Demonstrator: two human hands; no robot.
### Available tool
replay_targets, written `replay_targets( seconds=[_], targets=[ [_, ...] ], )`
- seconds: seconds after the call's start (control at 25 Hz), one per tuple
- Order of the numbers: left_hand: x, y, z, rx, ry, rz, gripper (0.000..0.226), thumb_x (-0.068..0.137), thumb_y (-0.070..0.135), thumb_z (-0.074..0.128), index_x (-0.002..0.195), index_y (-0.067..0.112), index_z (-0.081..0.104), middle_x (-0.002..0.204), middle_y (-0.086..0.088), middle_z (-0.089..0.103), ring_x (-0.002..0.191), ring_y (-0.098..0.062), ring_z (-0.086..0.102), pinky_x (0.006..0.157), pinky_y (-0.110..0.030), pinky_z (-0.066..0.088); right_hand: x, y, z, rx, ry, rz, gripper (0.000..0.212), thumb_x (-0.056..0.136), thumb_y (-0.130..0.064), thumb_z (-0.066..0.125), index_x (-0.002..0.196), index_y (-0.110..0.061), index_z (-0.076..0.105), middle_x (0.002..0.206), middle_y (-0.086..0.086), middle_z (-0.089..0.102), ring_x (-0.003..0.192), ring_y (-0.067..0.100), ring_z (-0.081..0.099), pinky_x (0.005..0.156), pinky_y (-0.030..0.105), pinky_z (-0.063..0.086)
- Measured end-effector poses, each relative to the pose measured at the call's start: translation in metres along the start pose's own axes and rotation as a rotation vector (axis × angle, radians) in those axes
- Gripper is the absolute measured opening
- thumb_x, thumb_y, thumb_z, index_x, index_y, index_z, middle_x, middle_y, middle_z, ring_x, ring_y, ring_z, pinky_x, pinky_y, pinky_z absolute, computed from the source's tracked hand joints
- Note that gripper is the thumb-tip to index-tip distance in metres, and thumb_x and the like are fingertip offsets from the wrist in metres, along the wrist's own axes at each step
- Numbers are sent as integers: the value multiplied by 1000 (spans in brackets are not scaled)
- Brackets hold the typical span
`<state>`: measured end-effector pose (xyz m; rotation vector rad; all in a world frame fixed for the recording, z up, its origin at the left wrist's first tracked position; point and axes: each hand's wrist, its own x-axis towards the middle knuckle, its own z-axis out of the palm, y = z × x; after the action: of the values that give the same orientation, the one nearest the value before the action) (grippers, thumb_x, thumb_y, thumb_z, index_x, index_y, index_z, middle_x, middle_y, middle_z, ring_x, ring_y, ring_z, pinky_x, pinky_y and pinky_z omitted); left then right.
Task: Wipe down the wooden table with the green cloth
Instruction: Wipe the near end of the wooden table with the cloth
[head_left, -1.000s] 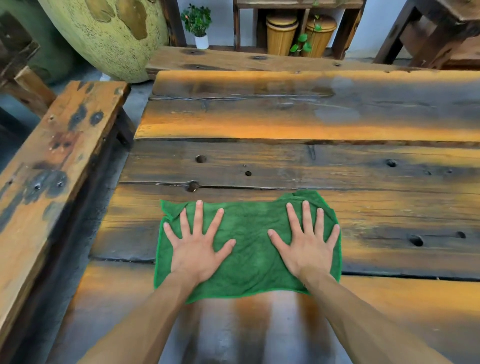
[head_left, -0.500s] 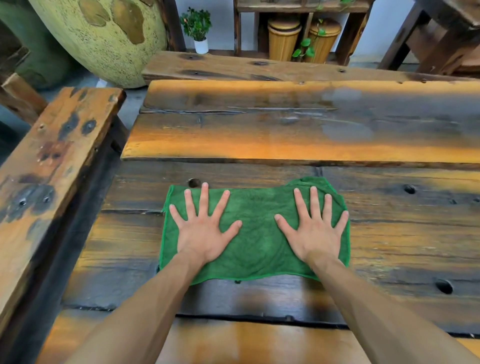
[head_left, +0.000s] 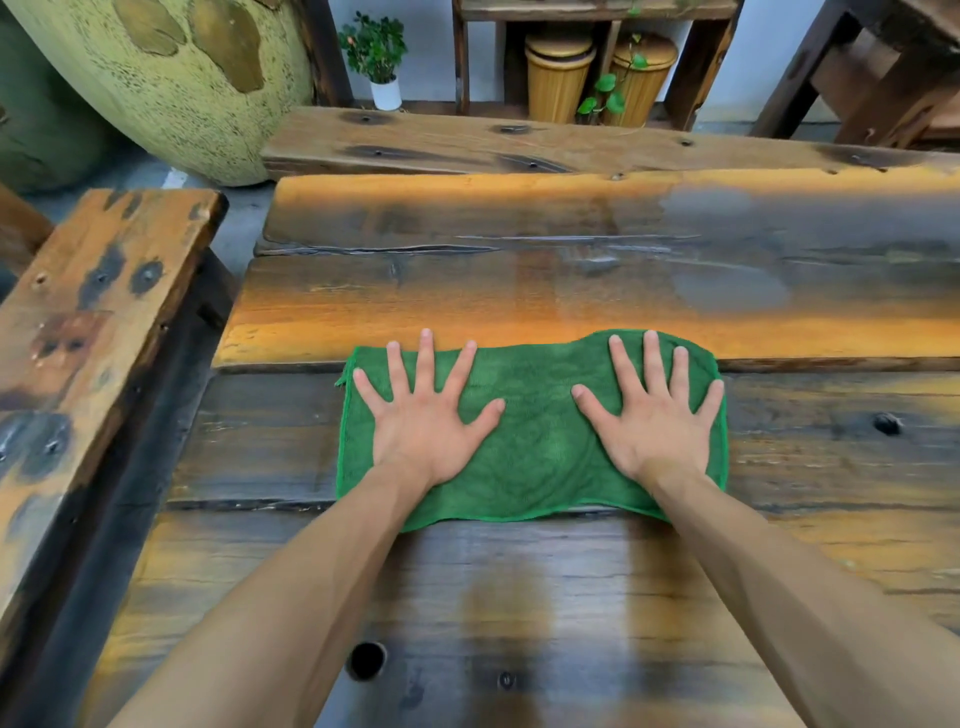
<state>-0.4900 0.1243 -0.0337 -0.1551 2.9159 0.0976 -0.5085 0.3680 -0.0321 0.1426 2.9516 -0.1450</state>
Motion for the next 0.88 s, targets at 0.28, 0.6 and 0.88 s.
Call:
replay_targets(
  seconds=[0.28, 0.6, 0.88],
  targets=[
    [57, 2, -15, -5, 21, -13, 76, 86, 86, 6, 152, 55, -15, 169, 0, -20, 153, -36, -19, 112, -75, -10, 67, -11, -12, 17, -23, -15, 80, 83, -87, 7, 153, -53, -9, 164, -12, -21, 153, 22, -17, 118, 62, -8],
    [160, 10, -35, -18, 35, -7, 74, 86, 87, 10, 152, 60, -7, 169, 6, -18, 153, -36, -18, 113, -74, -10, 154, -21, -27, 19, -13, -16, 81, 83, -87, 7, 153, -52, -10, 164, -10, -22, 153, 24, -17, 118, 63, -7],
    [233, 10, -50, -28, 91, 12, 75, 88, 86, 11, 156, 54, 4, 170, 6, -13, 154, -36, -15, 115, -72, -8, 230, -33, -38, 20, 22, -36, 81, 83, -88, 7, 154, -52, -6, 166, -10, -15, 154, 24, -12, 118, 63, -8]
  ],
)
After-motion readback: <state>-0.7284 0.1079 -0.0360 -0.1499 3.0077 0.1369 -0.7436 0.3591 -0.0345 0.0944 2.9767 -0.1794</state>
